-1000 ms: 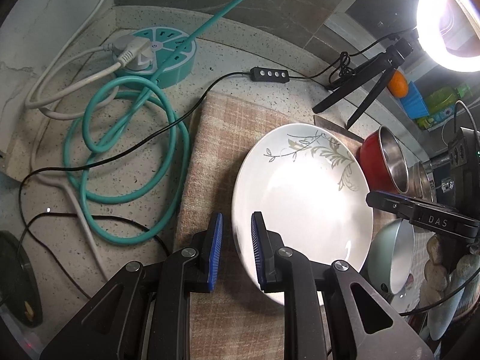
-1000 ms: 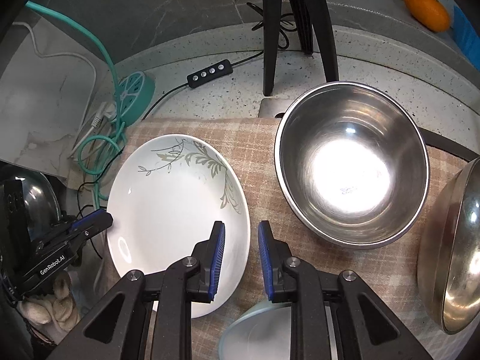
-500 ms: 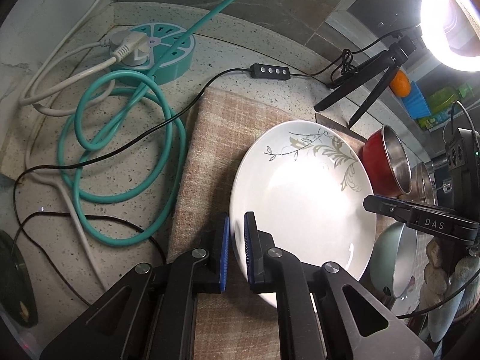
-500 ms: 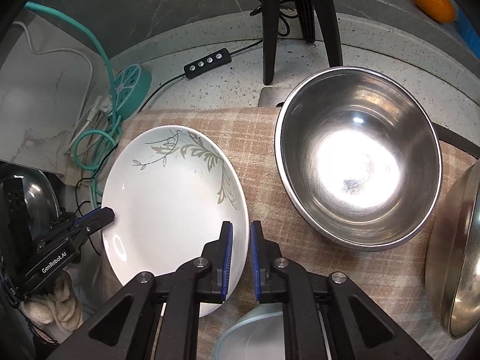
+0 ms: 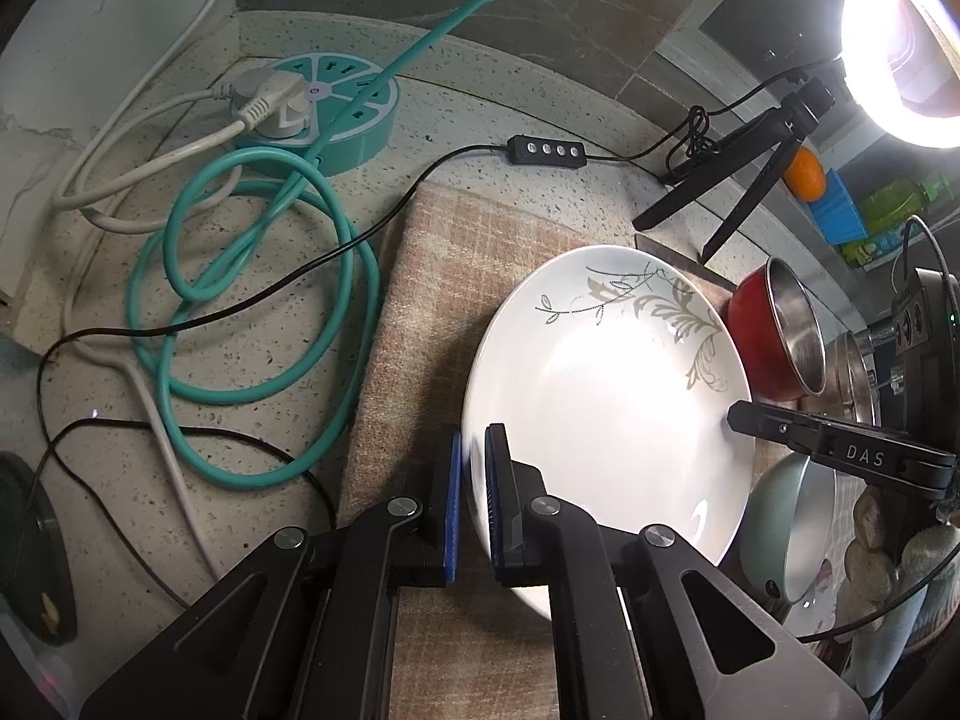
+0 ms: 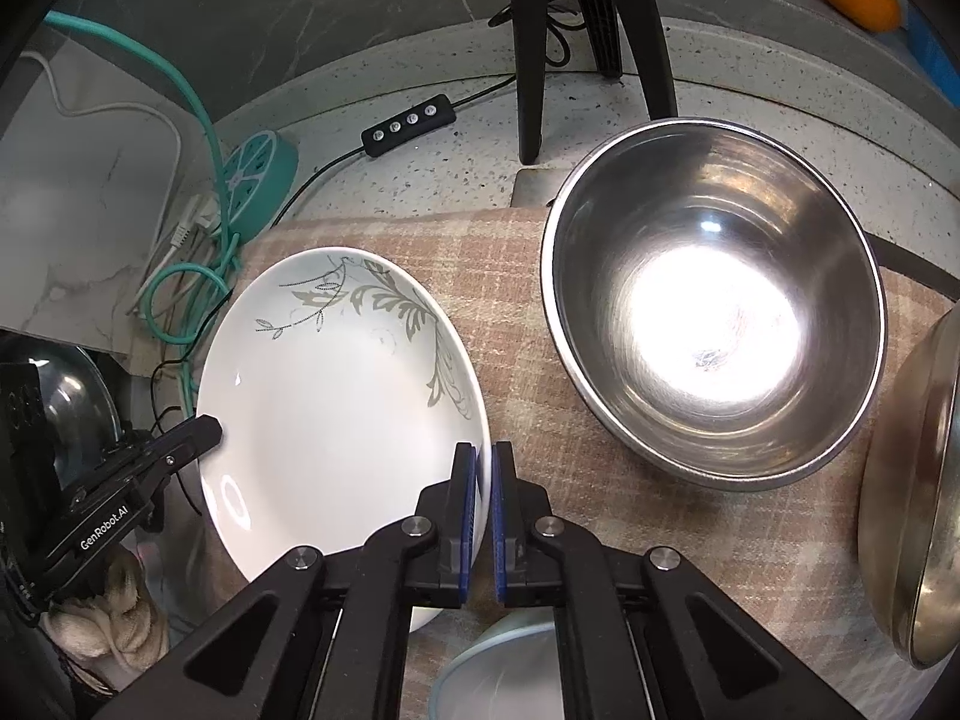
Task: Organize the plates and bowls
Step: 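Close the left tool on the leaf-pattern plate rim and tilt it up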
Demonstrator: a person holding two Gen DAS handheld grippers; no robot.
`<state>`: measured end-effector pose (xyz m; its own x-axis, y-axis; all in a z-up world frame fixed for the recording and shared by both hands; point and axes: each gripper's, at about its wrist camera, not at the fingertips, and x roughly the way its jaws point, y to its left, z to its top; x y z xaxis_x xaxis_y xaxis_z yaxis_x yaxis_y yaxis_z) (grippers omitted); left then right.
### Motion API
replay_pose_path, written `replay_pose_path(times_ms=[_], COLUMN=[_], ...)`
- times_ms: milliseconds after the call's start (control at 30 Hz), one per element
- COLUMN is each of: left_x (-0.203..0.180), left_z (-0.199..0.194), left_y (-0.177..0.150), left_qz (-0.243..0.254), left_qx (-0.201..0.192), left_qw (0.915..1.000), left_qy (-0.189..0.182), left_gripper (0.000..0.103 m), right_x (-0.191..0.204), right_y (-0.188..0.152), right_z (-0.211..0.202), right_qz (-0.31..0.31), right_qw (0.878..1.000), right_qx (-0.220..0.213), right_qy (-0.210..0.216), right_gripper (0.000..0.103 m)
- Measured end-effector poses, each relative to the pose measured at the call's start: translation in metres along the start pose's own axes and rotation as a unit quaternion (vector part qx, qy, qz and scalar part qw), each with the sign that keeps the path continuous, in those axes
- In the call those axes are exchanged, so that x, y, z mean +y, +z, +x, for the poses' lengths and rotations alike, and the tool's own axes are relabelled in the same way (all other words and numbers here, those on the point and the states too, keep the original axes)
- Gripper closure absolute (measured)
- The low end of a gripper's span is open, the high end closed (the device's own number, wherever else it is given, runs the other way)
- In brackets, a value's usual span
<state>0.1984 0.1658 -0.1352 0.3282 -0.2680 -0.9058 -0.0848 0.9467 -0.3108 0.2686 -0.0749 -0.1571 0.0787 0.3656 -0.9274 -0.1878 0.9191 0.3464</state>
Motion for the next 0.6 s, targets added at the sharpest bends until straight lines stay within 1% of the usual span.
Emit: replay_pose_path(times_ms=[167,400,433,600], left_x=[0.000,0.000,0.000,-0.003], left_z=[-0.009,-0.018,-0.021,-0.035], left_y=[0.000,-0.005,-0.006,-0.012], left_qz=[0.001,-0.008,-0.010,-0.011], left_qx=[-0.007,-0.013,-0.014,-0.022], left_qw=[0.9999,0.9998,0.9998,0.9996], left_qy=[0.008,0.013,0.013,0.015], left_gripper=[0.097,0.097,0.097,0.097], right_x=[0.005,0.011,0.012,0.019], right_y=[-0.003,-0.007,-0.007,-0.013], right_z=[-0.004,-0.012,-0.013,-0.022], right_qz=[-0.005,-0.001,0.007,0.004], right_qw=[1.000,1.000,1.000,1.000], right_qx=[-0.007,-0.014,-0.014,-0.019], right_qy=[0.001,0.015,0.009,0.018], right_gripper=[0.098,0.099,0.099,0.099])
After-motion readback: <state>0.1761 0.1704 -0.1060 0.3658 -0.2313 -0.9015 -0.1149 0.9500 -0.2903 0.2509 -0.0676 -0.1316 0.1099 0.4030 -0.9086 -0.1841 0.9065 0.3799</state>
